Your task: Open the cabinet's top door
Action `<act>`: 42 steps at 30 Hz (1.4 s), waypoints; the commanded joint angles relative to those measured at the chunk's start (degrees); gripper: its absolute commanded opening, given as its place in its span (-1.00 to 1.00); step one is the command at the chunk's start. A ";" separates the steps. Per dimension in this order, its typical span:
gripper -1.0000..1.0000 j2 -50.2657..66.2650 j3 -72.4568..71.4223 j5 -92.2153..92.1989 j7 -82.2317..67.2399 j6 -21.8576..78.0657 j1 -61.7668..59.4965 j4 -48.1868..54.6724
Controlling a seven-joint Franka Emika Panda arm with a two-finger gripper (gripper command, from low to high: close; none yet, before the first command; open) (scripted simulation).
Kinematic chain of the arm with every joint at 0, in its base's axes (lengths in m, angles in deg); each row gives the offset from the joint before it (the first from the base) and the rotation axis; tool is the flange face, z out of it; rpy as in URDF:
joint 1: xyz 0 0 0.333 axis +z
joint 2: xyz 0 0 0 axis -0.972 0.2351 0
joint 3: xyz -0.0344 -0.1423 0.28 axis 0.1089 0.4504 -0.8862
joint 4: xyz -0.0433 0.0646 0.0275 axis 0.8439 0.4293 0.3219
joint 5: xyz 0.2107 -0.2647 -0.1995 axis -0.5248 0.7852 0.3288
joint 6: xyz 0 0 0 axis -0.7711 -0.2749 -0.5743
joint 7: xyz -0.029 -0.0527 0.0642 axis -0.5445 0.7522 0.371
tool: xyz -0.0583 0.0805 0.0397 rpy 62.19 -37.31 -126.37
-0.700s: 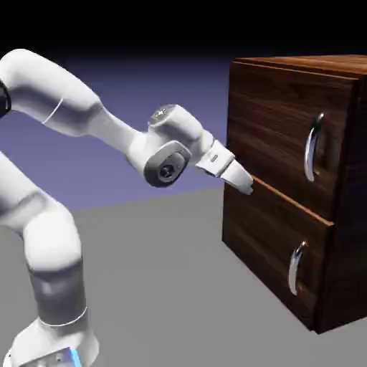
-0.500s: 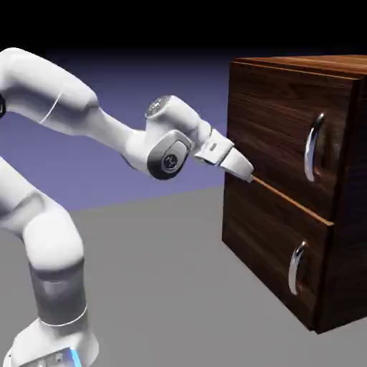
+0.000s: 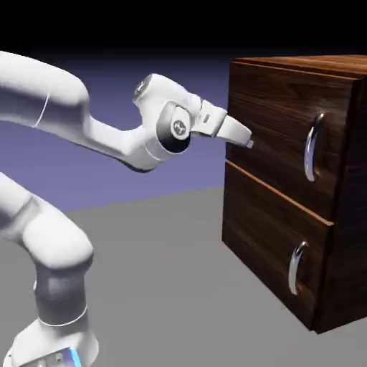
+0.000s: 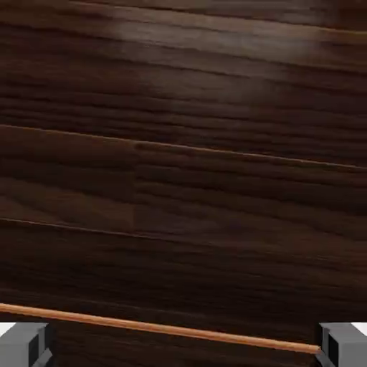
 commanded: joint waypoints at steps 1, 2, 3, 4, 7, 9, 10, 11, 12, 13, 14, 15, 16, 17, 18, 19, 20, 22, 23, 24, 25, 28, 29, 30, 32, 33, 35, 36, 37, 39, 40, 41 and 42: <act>1.00 -0.40 1.00 2.50 1.76 0.13 0.86 0.42; 1.00 -0.79 1.99 4.99 3.52 0.26 1.71 0.83; 1.00 -1.19 2.99 7.48 5.28 0.38 2.57 1.25; 1.00 -1.58 3.98 9.97 7.04 0.51 3.43 1.67; 1.00 -2.77 6.97 17.45 12.32 0.90 6.00 2.92; 1.00 -3.56 8.96 22.43 15.84 1.15 7.71 3.75; 1.00 -3.95 9.95 24.92 17.60 1.28 8.57 4.17; 1.00 -4.35 10.95 27.41 19.35 1.41 9.42 4.58; 1.00 -4.74 11.94 29.90 21.11 1.54 10.28 5.00; 1.00 -5.14 12.94 32.40 22.87 1.67 11.14 5.42; 1.00 -5.53 13.93 34.89 24.63 1.80 11.99 5.83; 1.00 -5.93 14.93 37.38 26.39 1.92 12.85 6.25; 1.00 -6.32 15.92 39.87 28.15 2.05 13.71 6.67; 1.00 -6.72 16.92 42.36 29.91 2.18 14.56 7.08; 1.00 -7.11 17.91 44.86 31.67 2.31 15.42 7.50; 1.00 -7.51 18.91 47.35 33.43 2.44 16.28 7.92; 1.00 -7.90 19.90 49.84 35.19 2.56 17.13 8.33; 1.00 -8.69 21.89 54.82 38.71 2.82 18.85 9.16; 1.00 -9.09 22.89 57.31 40.47 2.95 19.70 9.58; 1.00 -9.48 23.88 59.81 42.23 3.08 20.56 10.00; 1.00 -9.88 24.88 62.30 43.98 3.21 21.41 10.41; 1.00 -11.06 27.86 69.77 49.26 3.59 23.98 11.66; 1.00 -11.46 28.86 72.26 51.02 3.72 24.84 12.08; 1.00 -11.85 29.85 74.76 52.78 3.85 25.70 12.50; 1.00 -12.64 31.84 79.74 56.30 4.10 27.41 13.33; 1.00 -13.04 32.84 82.23 58.06 4.23 28.27 13.75; 1.00 -13.83 34.83 87.22 61.58 4.49 29.98 14.58; 1.00 -14.22 35.82 89.71 63.34 4.62 30.84 15.00; 1.00 -14.62 36.82 92.20 65.10 4.74 31.69 15.41; 1.00 -15.41 38.81 97.18 68.61 5.00 33.41 16.25; 1.00 -15.80 39.80 99.67 70.37 5.13 34.26 16.66; 1.00 -16.20 40.80 102.17 72.13 5.26 35.12 17.08; 1.00 -16.59 41.79 104.66 73.89 5.39 35.98 17.50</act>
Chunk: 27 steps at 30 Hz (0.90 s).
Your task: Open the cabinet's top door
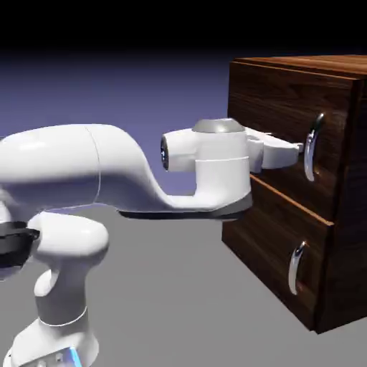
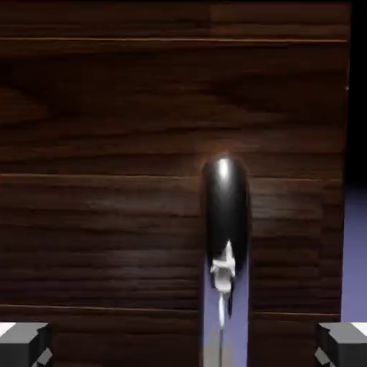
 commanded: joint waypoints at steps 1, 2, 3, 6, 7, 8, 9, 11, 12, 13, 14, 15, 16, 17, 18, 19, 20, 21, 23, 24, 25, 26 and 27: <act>1.00 -0.40 1.00 2.50 1.76 0.13 0.86 0.42; 1.00 -0.79 1.98 4.97 3.51 0.26 1.71 0.83; 1.00 -0.82 2.06 5.17 3.65 0.27 1.78 0.86; 1.00 0.28 4.37 5.51 3.77 0.80 5.93 3.99; 1.00 0.83 5.53 5.69 3.83 1.07 8.00 5.55; 1.00 1.38 6.69 5.86 3.90 1.34 10.08 7.12; 1.00 1.88 7.73 6.02 3.95 1.58 11.96 8.54; -1.00 1.88 7.74 6.02 3.95 1.58 11.97 8.54; -1.00 2.55 6.39 5.75 4.90 2.56 9.89 6.86; -1.00 3.34 5.01 5.62 6.08 3.44 7.82 5.28; -1.00 4.36 3.60 5.73 7.69 4.14 5.74 3.90; -1.00 5.51 2.12 5.98 9.59 4.66 3.66 2.71; -1.00 6.28 0.58 5.74 10.75 5.28 1.59 1.40; -1.00 6.47 -0.98 4.80 10.81 6.18 -0.49 -0.20; -1.00 6.46 -2.56 3.64 10.56 7.14 -2.56 -1.87; -1.00 6.51 -4.20 2.57 10.50 8.01 -4.64 -3.45; -1.00 6.58 -5.88 1.55 10.56 8.81 -6.72 -4.96; -1.00 6.63 -7.59 0.50 10.61 9.57 -8.79 -6.43; -1.00 6.50 -11.15 -1.79 10.54 11.04 -12.94 -9.36; -1.00 6.35 -12.99 -3.03 10.49 11.74 -15.02 -10.80; -1.00 6.20 -14.87 -4.26 10.50 12.37 -17.10 -12.18; -1.00 6.05 -16.79 -5.47 10.56 12.93 -19.17 -13.49; -1.00 5.87 -18.74 -6.71 10.62 13.43 -21.25 -14.77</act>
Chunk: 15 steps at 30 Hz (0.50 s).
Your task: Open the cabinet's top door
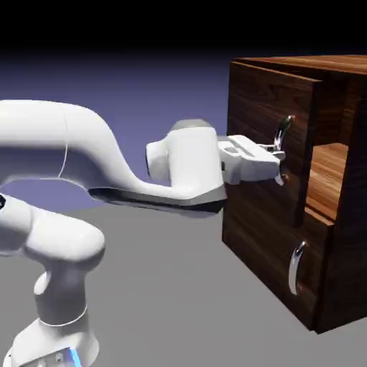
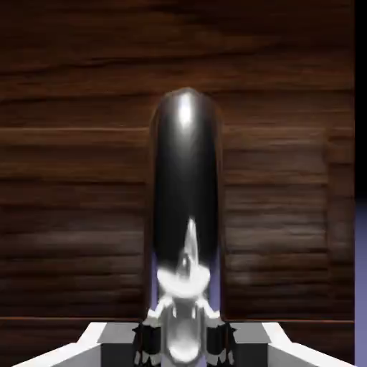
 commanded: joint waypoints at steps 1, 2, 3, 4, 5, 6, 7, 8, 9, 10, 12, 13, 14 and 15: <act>-1.00 -0.24 -2.00 -1.40 0.04 0.52 -2.07 -1.28; -1.00 -0.61 -4.06 -2.86 -0.04 1.01 -4.15 -2.58; -1.00 -1.08 -6.13 -4.44 -0.20 1.49 -6.19 -3.88; -1.00 -1.51 -8.21 -5.96 -0.27 1.85 -8.21 -5.08; -1.00 -1.85 -10.29 -7.34 -0.16 2.04 -10.22 -6.12; -1.00 -2.19 -12.36 -8.70 -0.02 2.14 -12.21 -7.08; -1.00 -2.65 -14.44 -10.20 0.00 2.25 -14.14 -8.05; -1.00 -3.19 -16.51 -11.77 -0.04 2.33 -16.04 -9.02; -1.00 -3.68 -18.59 -13.26 0.03 2.28 -17.95 -9.89; -1.00 -4.13 -20.67 -14.65 0.21 2.09 -19.88 -10.64; -1.00 -5.72 -24.82 -18.41 -0.40 2.04 -23.41 -12.48; -1.00 -7.00 -26.66 -20.90 -1.48 2.38 -24.71 -13.63; -1.00 -8.30 -28.34 -23.40 -2.68 2.78 -25.77 -14.73; -1.00 -9.60 -29.97 -25.89 -3.89 3.17 -26.72 -15.77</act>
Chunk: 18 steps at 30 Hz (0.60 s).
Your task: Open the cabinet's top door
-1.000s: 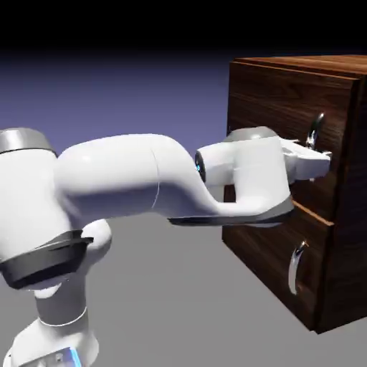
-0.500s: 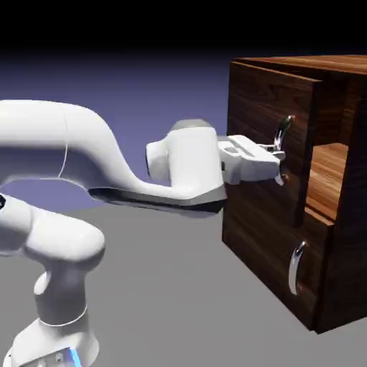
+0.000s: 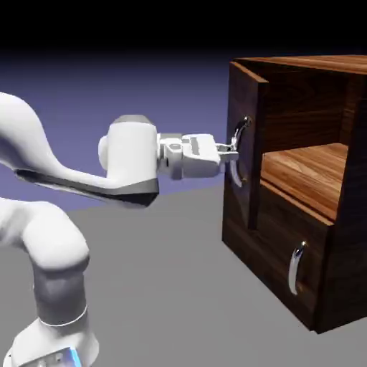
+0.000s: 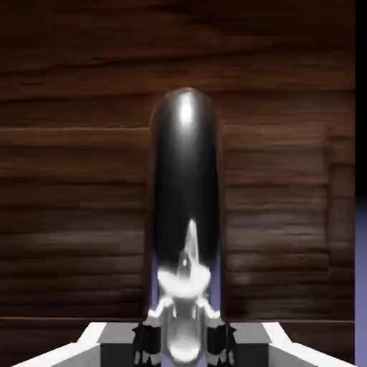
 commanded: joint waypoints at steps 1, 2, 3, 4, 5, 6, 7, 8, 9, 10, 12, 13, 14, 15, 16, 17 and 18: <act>-1.00 -1.28 -1.60 -2.60 -1.24 0.45 -0.83 -1.00; -1.00 -2.57 -3.14 -5.09 -2.47 0.86 -1.56 -1.93; -1.00 -3.84 -4.63 -7.59 -3.72 1.30 -2.19 -2.82; -1.00 -5.11 -6.09 -10.08 -4.97 1.76 -2.72 -3.67; -1.00 -6.36 -7.52 -12.57 -6.24 2.27 -3.14 -4.47; -1.00 -7.60 -8.92 -15.06 -7.51 2.82 -3.44 -5.24; -1.00 -8.82 -10.30 -17.55 -8.79 3.44 -3.64 -5.97; -1.00 -10.02 -11.67 -20.04 -10.07 4.13 -3.73 -6.67; -1.00 -11.20 -13.03 -22.53 -11.33 4.90 -3.70 -7.33; -1.00 -12.35 -14.41 -25.02 -12.59 5.76 -3.56 -7.95; -1.00 -14.56 -17.21 -30.01 -15.01 7.75 -2.97 -9.07; -1.00 -15.59 -18.67 -32.50 -16.16 8.89 -2.51 -9.56; -1.00 -16.57 -20.17 -34.99 -17.27 10.14 -1.96 -9.99; -1.00 -17.49 -21.74 -37.48 -18.31 11.49 -1.31 -10.38; -1.00 -18.32 -23.37 -39.97 -19.29 12.94 -0.59 -10.69; -1.00 -19.08 -25.08 -42.46 -20.19 14.49 0.21 -10.94; -1.00 -19.73 -26.86 -44.95 -21.01 16.14 1.06 -11.12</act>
